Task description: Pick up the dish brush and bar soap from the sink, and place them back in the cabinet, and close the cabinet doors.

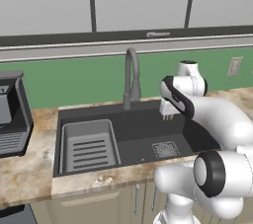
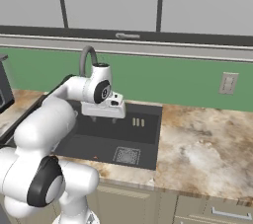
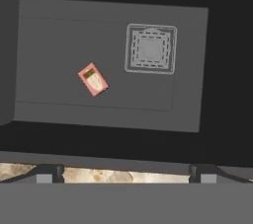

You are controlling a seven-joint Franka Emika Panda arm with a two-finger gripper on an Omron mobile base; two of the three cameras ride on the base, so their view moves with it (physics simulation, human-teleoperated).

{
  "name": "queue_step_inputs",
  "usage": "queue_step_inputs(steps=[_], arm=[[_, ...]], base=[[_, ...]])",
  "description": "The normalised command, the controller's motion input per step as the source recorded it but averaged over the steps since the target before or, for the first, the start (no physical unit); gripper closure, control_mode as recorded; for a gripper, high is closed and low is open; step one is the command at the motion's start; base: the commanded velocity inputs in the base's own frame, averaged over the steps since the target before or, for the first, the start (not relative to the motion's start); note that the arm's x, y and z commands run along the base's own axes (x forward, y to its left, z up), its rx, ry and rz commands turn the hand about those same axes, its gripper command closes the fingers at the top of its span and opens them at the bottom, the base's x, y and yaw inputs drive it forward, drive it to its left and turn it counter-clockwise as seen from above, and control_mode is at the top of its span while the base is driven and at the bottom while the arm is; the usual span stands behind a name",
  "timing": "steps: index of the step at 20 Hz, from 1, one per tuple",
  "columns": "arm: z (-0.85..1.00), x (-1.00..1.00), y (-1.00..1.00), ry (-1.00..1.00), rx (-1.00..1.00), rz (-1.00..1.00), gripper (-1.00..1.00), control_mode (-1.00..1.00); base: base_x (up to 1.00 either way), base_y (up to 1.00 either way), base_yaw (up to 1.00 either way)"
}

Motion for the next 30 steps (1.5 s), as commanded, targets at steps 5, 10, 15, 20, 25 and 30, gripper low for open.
queue_step_inputs(steps=[5,10,15,20,25,30], arm=[[-0.22,0.00,0.06,0.04,0.00,0.00,-1.00,-1.00],[-0.24,0.00,0.05,0.02,0.00,0.00,-1.00,-1.00],[-0.23,0.00,0.06,0.00,0.00,0.00,-1.00,-1.00],[-0.12,0.00,0.07,0.00,0.00,0.00,-1.00,-1.00],[-0.11,0.00,0.07,0.00,0.00,0.00,-1.00,-1.00],[-0.06,0.00,0.09,0.00,0.00,0.00,-1.00,-1.00]], base=[[0.00,0.00,0.00],[0.00,0.00,0.00],[0.00,0.00,0.00],[0.00,0.00,0.00],[0.00,0.00,0.00],[0.00,0.00,0.00]])
